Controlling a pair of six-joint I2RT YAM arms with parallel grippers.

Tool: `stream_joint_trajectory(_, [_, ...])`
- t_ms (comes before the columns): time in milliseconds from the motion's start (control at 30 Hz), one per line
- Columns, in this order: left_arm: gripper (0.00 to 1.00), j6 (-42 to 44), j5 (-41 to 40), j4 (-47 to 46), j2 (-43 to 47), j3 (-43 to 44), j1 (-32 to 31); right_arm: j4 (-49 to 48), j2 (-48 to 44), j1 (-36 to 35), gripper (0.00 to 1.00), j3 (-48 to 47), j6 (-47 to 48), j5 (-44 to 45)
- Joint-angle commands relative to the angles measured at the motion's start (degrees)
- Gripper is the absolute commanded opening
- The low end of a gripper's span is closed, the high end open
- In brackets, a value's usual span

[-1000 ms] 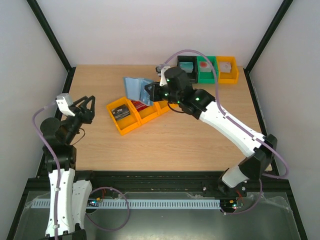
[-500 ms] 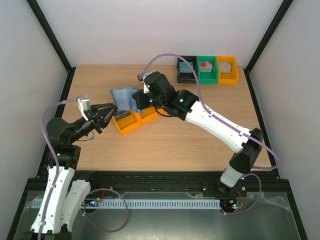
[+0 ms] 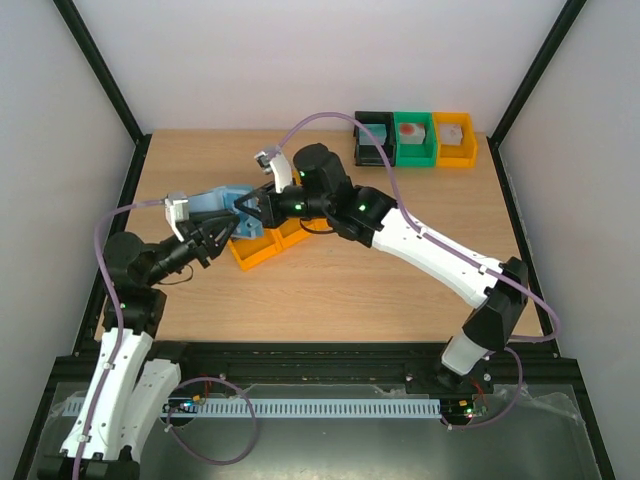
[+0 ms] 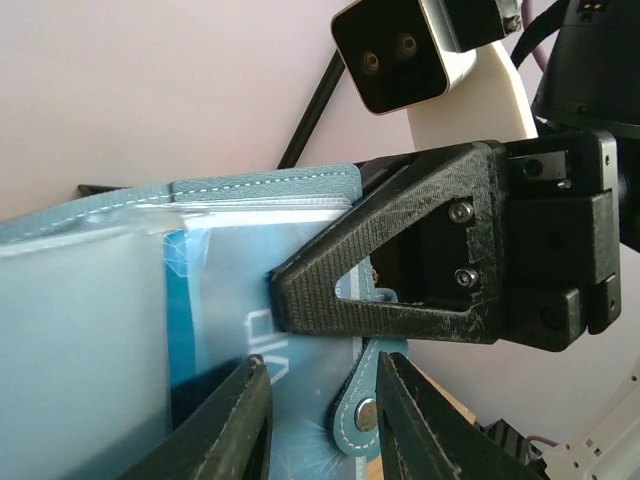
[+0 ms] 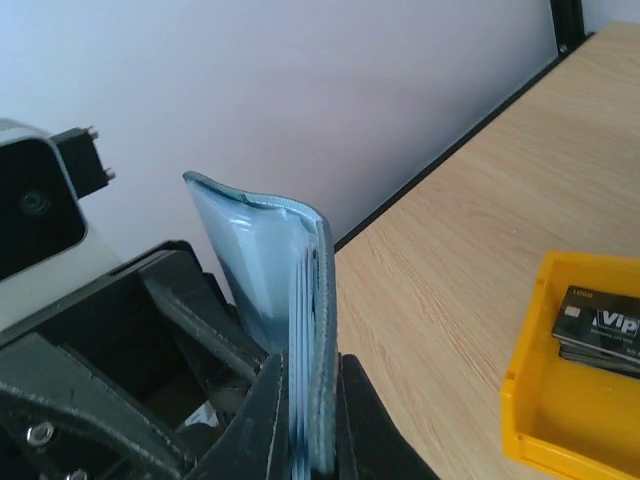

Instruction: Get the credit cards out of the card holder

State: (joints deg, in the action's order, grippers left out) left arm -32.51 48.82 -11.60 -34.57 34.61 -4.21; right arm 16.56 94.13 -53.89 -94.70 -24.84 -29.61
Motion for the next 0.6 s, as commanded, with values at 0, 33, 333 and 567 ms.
stream_joint_trajectory(0, [0.33, -1.0, -1.1, -1.1, 0.9, -1.0, 0.8, -9.1, -5.3, -0.3, 0.02, 1.8, 1.9, -7.0])
stream_joint_trajectory(33, [0.33, -1.6, -1.1, -1.9, 1.0, -1.1, 1.1, -9.9, -6.1, -0.3, 0.02, 2.4, 2.4, -7.3])
stream_joint_trajectory(333, [0.34, -2.7, -1.8, -2.5, 1.0, -1.4, 3.1, -14.6, -9.3, -0.2, 0.02, 4.9, 3.2, -13.2])
stream_joint_trajectory(567, [0.28, -1.9, 1.5, -2.9, 0.9, -0.7, 2.4, -19.8, -8.6, -0.2, 0.02, 5.1, 0.8, -14.4])
